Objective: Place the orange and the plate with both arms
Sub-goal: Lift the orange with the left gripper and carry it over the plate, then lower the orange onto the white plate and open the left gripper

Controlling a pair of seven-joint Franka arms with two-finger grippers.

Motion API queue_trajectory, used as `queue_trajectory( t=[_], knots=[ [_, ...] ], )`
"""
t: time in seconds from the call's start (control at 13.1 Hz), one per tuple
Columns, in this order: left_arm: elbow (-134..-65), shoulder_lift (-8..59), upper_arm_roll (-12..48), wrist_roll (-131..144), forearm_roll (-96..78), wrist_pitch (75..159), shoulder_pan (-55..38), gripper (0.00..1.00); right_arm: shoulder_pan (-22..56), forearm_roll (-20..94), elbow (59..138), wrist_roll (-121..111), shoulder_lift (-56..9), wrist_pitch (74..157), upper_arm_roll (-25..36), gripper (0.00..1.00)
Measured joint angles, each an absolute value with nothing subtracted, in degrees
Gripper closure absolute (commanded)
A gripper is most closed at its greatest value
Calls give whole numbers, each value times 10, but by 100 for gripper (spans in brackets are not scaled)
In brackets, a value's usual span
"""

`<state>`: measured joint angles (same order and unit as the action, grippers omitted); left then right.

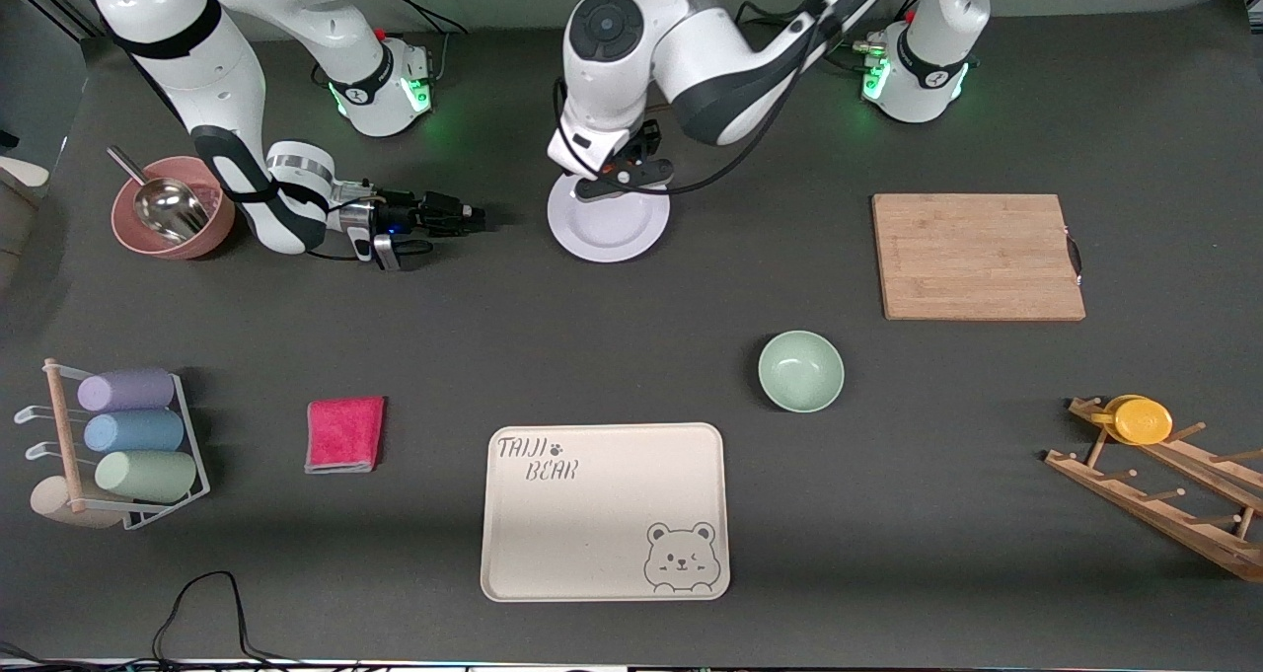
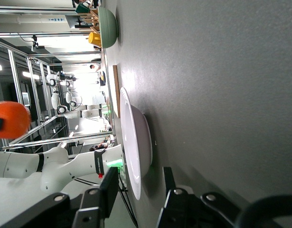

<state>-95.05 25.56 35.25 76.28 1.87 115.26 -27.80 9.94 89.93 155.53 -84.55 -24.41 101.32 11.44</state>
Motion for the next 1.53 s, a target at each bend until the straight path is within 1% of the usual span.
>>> queue_trajectory(
  t=[0.38,0.61,0.92,1.0,1.07,1.53],
  knots=[
    [-1014,311,350,811,95,1264,-312,100,100,899,1553,-849,-245,1014,114,55],
    [-1025,341,349,855,164,1283,-318,100,100,899,1552,-864,-251,1015,114,55],
    [-1026,376,349,881,207,1308,-322,100,100,899,1550,-867,-256,1015,114,55],
    [-1026,379,349,886,214,1309,-323,44,100,899,1550,-867,-256,1015,114,55],
    [-1026,380,349,888,217,1309,-324,0,100,899,1550,-867,-256,1015,114,55],
    [-1025,380,349,902,218,1309,-324,0,100,899,1550,-866,-256,1015,114,55]
  ],
)
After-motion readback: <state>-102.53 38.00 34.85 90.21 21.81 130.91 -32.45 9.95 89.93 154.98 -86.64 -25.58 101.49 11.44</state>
